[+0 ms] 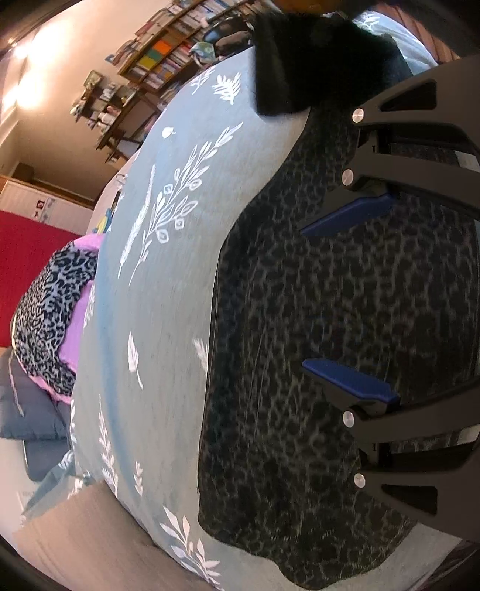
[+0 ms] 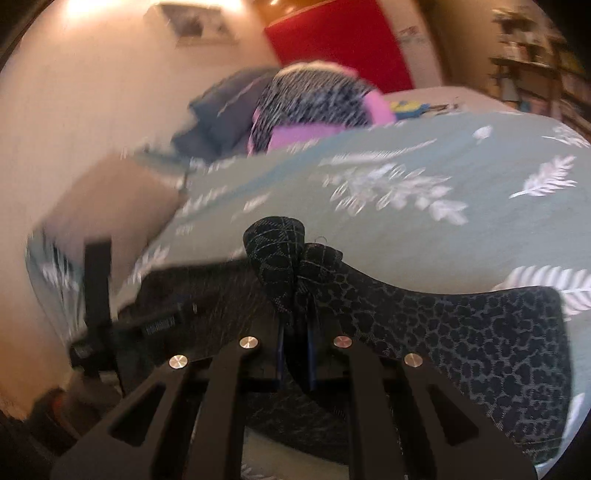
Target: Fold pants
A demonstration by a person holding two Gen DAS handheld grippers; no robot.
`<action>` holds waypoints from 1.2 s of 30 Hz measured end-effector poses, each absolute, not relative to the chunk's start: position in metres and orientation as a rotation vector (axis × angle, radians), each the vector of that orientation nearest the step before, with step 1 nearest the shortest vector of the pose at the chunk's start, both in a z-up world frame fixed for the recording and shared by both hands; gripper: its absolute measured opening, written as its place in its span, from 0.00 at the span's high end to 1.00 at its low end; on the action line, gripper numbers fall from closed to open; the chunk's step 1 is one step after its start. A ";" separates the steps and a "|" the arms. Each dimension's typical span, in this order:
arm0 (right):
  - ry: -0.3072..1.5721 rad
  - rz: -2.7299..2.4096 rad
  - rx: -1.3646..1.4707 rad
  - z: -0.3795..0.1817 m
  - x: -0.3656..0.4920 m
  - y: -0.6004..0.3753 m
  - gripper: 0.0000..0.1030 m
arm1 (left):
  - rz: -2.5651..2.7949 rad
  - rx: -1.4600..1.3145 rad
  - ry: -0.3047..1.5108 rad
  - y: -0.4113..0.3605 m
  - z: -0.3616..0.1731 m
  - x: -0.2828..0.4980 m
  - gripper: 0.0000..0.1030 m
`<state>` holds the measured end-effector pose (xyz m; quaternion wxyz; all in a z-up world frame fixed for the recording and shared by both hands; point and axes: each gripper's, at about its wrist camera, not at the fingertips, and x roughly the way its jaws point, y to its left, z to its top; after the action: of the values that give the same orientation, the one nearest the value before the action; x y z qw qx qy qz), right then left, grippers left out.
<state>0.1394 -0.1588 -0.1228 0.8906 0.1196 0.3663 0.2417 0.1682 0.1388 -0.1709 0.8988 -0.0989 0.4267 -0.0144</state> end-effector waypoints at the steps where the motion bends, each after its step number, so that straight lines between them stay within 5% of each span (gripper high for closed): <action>1: 0.782 0.521 0.228 -0.129 0.137 -0.145 0.91 | -0.027 -0.211 0.882 0.143 -0.171 0.167 0.34; 9: 0.857 0.576 0.113 -0.168 0.130 -0.097 0.87 | -0.009 -0.252 0.892 0.161 -0.181 0.162 0.34; 11: 0.874 0.592 0.084 -0.175 0.128 -0.091 0.73 | -0.003 -0.259 0.891 0.163 -0.181 0.161 0.34; 13: 0.880 0.622 0.083 -0.178 0.124 -0.086 0.45 | -0.006 -0.258 0.896 0.162 -0.182 0.160 0.34; 14: 0.880 0.635 0.088 -0.178 0.121 -0.087 0.43 | -0.010 -0.257 0.899 0.162 -0.182 0.159 0.34; 33: 0.802 0.551 0.284 -0.155 0.095 -0.176 0.41 | -0.275 -0.287 1.074 0.103 -0.195 0.170 0.21; 36: 0.762 0.466 0.327 -0.151 0.093 -0.207 0.41 | -0.311 -0.280 1.116 0.091 -0.199 0.175 0.13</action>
<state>0.0927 -0.2074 -0.1512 0.8889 0.1576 0.3670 0.2242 0.1754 0.0905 -0.1992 0.8275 -0.1318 0.5257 -0.1467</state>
